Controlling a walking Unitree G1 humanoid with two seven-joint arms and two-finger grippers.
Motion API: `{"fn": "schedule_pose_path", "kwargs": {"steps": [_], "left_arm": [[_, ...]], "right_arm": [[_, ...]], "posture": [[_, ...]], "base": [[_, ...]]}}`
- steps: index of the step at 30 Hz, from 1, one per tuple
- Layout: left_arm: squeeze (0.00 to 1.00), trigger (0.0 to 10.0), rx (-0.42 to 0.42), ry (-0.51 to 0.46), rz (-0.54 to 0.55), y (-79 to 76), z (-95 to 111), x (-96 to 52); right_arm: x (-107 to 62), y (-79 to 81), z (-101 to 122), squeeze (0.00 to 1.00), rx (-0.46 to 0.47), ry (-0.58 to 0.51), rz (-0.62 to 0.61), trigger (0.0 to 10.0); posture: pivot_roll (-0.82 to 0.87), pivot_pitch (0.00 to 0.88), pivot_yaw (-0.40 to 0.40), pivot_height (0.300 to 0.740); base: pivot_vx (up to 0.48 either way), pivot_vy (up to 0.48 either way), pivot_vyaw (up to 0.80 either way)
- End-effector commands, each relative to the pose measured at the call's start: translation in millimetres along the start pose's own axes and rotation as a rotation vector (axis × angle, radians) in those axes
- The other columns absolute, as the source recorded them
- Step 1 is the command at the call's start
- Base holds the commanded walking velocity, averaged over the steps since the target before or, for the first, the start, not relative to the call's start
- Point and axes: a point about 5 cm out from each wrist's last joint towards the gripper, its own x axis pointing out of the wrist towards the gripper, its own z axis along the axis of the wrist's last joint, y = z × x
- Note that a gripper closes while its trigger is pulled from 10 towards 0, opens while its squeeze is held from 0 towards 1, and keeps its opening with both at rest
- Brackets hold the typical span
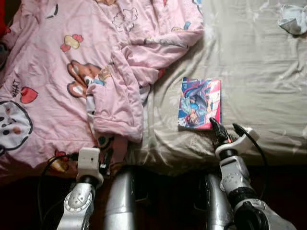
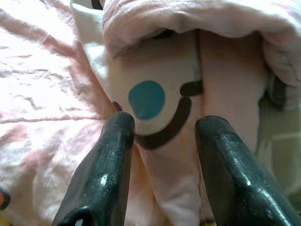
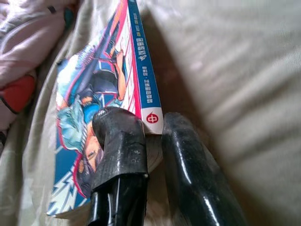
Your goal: Clean up the room
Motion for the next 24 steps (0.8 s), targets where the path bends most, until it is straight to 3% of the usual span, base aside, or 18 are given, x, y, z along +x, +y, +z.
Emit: {"fn": "schedule_pose_path", "kwargs": {"steps": [1,5,9,13,14,15,16,24], "left_arm": [[0.0,10.0,-0.003,0.048,0.025,2.8,-16,-5.2],[0.0,10.0,-0.003,0.036,0.024,-1.2,-16,5.4],[0.0,10.0,-0.01,0.035,0.032,-2.5,-16,11.6],[0.0,10.0,-0.041,0.036,0.05,-3.4,-19,17.0],[0.0,10.0,-0.064,0.035,0.06,-4.1,-19,19.8],[0.0,10.0,-0.069,0.034,0.062,-4.6,-20,21.1],[0.0,10.0,-0.074,0.034,0.063,-5.3,-20,22.3],[0.0,10.0,-0.104,0.015,0.073,-10.5,-18,28.3]], "right_arm": [[-6.4,-8.2,4,0.0,-0.025,-0.042,-0.036,0.0],[-7.6,-2.8,9,0.0,-0.155,-0.071,-0.017,0.0],[-7.7,3.0,11,0.0,-0.226,-0.09,0.006,0.0],[-8.3,23.3,15,0.0,-0.412,-0.103,0.124,0.0],[-9.2,28.6,17,0.0,-0.471,-0.108,0.145,5.3],[-9.1,29.0,18,0.0,-0.483,-0.109,0.142,5.3],[-9.1,29.0,19,0.0,-0.499,-0.11,0.139,10.0],[-13.0,25.8,22,0.0,-0.57,-0.098,0.121,10.0]], "posture": [[0.09,0.308,0.05,0.59],[0.06,0.265,0.031,0.59],[0.04,0.227,0.017,0.59],[0.01,0.181,0.005,0.59],[0.0,0.173,0.0,0.59],[0.0,0.171,-0.002,0.59],[-0.01,0.167,-0.005,0.59],[-0.03,0.153,-0.02,0.59]], "base": [[0.0,0.0,0.0],[0.0,0.0,0.0],[0.0,0.0,0.0],[0.0,0.0,0.0],[0.0,0.0,0.0],[0.0,0.0,0.0],[0.0,0.0,0.0],[0.0,0.0,0.0]]}}
